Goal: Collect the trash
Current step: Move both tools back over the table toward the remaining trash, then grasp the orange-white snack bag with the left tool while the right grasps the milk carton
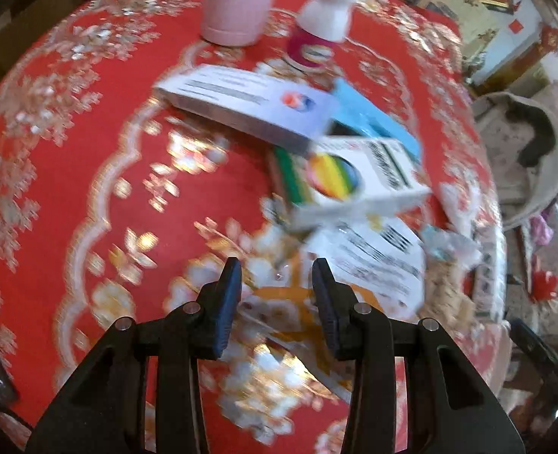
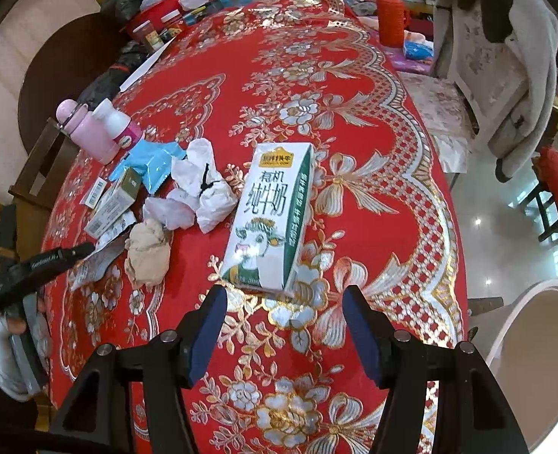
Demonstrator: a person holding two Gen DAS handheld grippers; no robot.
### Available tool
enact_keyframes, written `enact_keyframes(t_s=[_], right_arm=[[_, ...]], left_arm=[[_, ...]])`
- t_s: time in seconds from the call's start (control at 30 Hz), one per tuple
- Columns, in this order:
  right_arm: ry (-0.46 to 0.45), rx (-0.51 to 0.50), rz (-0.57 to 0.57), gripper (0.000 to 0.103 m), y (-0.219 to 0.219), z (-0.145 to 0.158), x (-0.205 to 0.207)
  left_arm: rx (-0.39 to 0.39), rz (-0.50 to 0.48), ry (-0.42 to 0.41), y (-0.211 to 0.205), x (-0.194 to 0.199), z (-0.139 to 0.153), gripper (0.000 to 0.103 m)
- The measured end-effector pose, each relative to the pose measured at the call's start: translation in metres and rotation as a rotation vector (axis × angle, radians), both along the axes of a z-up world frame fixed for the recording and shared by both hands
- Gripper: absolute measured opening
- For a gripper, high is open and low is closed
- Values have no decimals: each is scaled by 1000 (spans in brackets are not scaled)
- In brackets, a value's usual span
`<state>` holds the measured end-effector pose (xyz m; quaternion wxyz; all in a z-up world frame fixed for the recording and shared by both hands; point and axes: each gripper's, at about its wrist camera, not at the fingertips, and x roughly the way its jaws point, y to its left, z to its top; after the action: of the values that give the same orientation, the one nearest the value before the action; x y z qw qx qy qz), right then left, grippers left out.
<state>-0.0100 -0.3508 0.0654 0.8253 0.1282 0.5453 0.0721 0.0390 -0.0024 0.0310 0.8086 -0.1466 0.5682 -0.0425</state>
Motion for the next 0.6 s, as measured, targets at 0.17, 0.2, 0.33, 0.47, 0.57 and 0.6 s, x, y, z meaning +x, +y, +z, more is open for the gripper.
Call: enact_keyframes(t_s=[0.17,0.2,0.33,0.47,0.57,0.6], right_arm=[[-16,-30,58,61,17,7,10],[-19,-34,67,61,20,8,12],[-21,-49,93,62,30,12,17],[-17,-50,96,66,34,12,20],[-16,-59,89,66,37,13,19],[-16,-61,87,66,38,13,19]], left_arm=[[-86,-14,-14,-17,-23,5,37],[-98,-15,-18,-20,-25,7,37],[-119,-19,-48,-23,-36,17,37],[-128,-11,-75,-20,-41,25,37],[-134,1,-83,-15,-43,28,37],[-134,3,-85,-13,-43,29,37]])
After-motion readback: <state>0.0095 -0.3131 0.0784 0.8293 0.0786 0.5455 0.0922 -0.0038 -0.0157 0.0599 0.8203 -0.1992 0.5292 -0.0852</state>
